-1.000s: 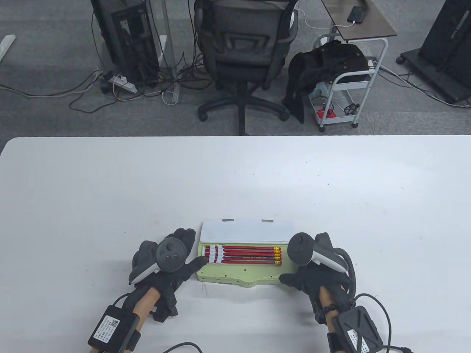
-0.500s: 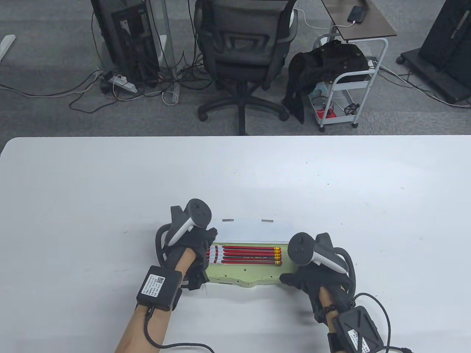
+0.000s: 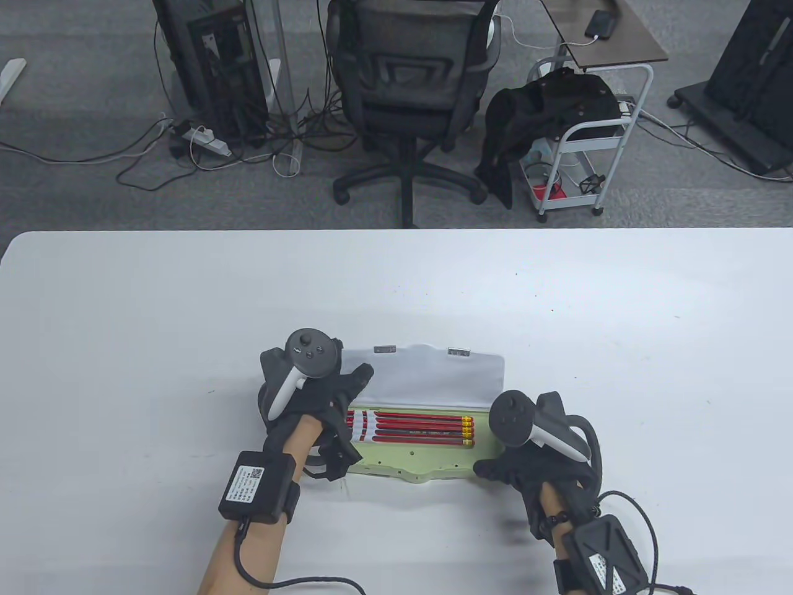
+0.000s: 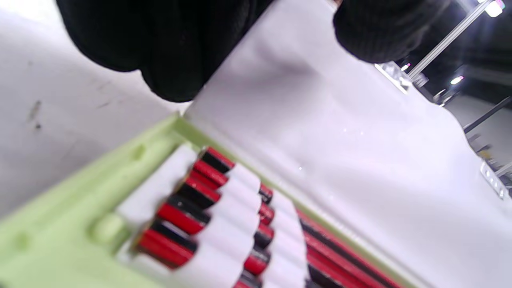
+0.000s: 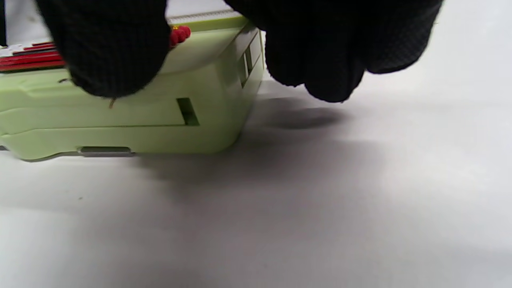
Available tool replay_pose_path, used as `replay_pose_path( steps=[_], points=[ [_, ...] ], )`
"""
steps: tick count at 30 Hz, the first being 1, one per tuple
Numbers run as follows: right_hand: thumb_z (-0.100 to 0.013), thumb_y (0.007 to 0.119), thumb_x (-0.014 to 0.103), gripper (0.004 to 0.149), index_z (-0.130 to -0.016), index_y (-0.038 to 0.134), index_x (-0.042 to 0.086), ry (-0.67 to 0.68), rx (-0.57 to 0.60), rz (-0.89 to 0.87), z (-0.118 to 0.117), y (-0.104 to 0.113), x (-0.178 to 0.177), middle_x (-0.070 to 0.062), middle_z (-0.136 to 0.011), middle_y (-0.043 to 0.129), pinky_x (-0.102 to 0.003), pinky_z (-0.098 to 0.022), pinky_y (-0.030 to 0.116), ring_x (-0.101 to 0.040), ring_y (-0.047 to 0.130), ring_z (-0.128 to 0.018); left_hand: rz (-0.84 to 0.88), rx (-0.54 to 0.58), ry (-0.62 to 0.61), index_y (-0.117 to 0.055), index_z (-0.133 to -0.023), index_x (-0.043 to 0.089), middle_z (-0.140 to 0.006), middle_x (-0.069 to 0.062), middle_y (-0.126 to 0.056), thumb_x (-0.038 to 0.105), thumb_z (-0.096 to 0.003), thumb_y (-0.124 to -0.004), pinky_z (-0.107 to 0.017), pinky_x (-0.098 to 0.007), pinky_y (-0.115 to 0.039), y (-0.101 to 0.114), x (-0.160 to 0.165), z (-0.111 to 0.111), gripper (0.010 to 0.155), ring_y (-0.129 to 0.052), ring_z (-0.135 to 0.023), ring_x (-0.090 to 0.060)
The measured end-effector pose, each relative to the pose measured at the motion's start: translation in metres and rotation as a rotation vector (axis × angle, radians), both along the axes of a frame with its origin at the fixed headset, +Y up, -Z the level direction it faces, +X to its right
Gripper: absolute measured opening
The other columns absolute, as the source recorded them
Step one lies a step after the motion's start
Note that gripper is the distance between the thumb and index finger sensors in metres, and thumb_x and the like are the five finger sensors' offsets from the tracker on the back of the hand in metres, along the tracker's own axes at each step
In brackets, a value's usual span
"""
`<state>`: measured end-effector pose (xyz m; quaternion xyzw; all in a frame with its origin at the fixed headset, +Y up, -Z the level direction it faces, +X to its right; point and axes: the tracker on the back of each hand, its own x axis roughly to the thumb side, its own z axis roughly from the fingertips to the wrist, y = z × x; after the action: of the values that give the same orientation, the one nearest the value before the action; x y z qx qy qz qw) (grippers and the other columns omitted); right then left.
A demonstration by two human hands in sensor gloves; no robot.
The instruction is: Organize multifunction pencil case
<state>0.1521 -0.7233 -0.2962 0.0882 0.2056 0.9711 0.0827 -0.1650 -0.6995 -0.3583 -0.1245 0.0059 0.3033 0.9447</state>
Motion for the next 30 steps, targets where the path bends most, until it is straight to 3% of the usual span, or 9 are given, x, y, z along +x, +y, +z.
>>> replay_pose_path(
  steps=[4,7,16,20,24,26,30],
  points=[
    [-0.043,0.082,0.052,0.098,-0.107,0.043,-0.012,-0.005,0.001,-0.040,-0.001,-0.002,0.003,-0.029,-0.097,0.074,-0.058,-0.061,0.078,-0.046,0.088,-0.080,0.078,0.015,-0.046,-0.072,-0.102,0.013,-0.098,-0.017,-0.089,0.062,-0.0458,-0.069,-0.059,-0.066,-0.075,0.012,-0.013,0.011,0.075,-0.092,-0.083,-0.046],
    [-0.044,0.083,0.050,0.098,-0.107,0.042,-0.012,-0.014,-0.012,-0.104,-0.002,-0.003,0.008,-0.028,-0.096,0.075,-0.057,-0.061,0.078,-0.045,0.088,-0.080,0.070,-0.016,-0.090,-0.071,-0.104,0.011,-0.101,-0.020,-0.087,0.064,-0.0444,-0.069,-0.060,-0.067,-0.074,0.017,-0.018,0.020,0.079,-0.090,-0.086,-0.048],
    [-0.046,0.083,0.049,0.097,-0.107,0.043,-0.016,-0.057,-0.102,-0.384,-0.005,-0.007,0.029,-0.033,-0.097,0.072,-0.059,-0.061,0.077,-0.050,0.086,-0.081,0.035,0.040,-0.179,-0.065,-0.107,0.007,-0.107,-0.025,-0.080,0.060,-0.0476,-0.067,-0.064,-0.069,-0.068,0.017,-0.017,0.047,0.079,-0.084,-0.093,-0.051],
    [-0.048,0.078,0.051,0.102,-0.108,0.036,-0.020,-0.067,-0.222,-0.584,-0.004,-0.009,0.043,-0.042,-0.100,0.063,-0.065,-0.063,0.072,-0.059,0.078,-0.085,0.049,0.059,-0.201,-0.065,-0.107,0.009,-0.108,-0.023,-0.078,0.058,-0.0487,-0.066,-0.066,-0.068,-0.066,0.012,-0.019,0.057,0.076,-0.082,-0.096,-0.050],
    [-0.049,0.073,0.053,0.105,-0.107,0.028,-0.022,-0.080,-0.249,-0.686,-0.004,-0.010,0.050,-0.046,-0.100,0.058,-0.067,-0.063,0.070,-0.063,0.075,-0.086,0.029,0.072,-0.256,-0.066,-0.107,0.011,-0.110,-0.021,-0.077,0.059,-0.0489,-0.066,-0.067,-0.067,-0.064,0.008,-0.020,0.064,0.075,-0.079,-0.098,-0.049],
    [-0.050,0.072,0.053,0.105,-0.107,0.026,-0.022,-0.081,-0.236,-0.732,-0.003,-0.006,0.054,-0.047,-0.100,0.056,-0.068,-0.062,0.070,-0.064,0.074,-0.086,0.004,0.079,-0.279,-0.066,-0.107,0.011,-0.110,-0.021,-0.076,0.058,-0.0490,-0.066,-0.068,-0.067,-0.064,0.005,-0.018,0.069,0.074,-0.078,-0.099,-0.049],
    [-0.052,0.070,0.050,0.097,-0.108,0.031,-0.019,-0.111,-0.148,-0.647,-0.002,-0.001,0.051,-0.044,-0.099,0.062,-0.066,-0.061,0.073,-0.061,0.078,-0.084,-0.058,0.092,-0.323,-0.065,-0.107,0.012,-0.111,-0.020,-0.076,0.057,-0.0496,-0.066,-0.068,-0.067,-0.064,-0.003,-0.013,0.076,0.073,-0.078,-0.099,-0.048]
  ],
)
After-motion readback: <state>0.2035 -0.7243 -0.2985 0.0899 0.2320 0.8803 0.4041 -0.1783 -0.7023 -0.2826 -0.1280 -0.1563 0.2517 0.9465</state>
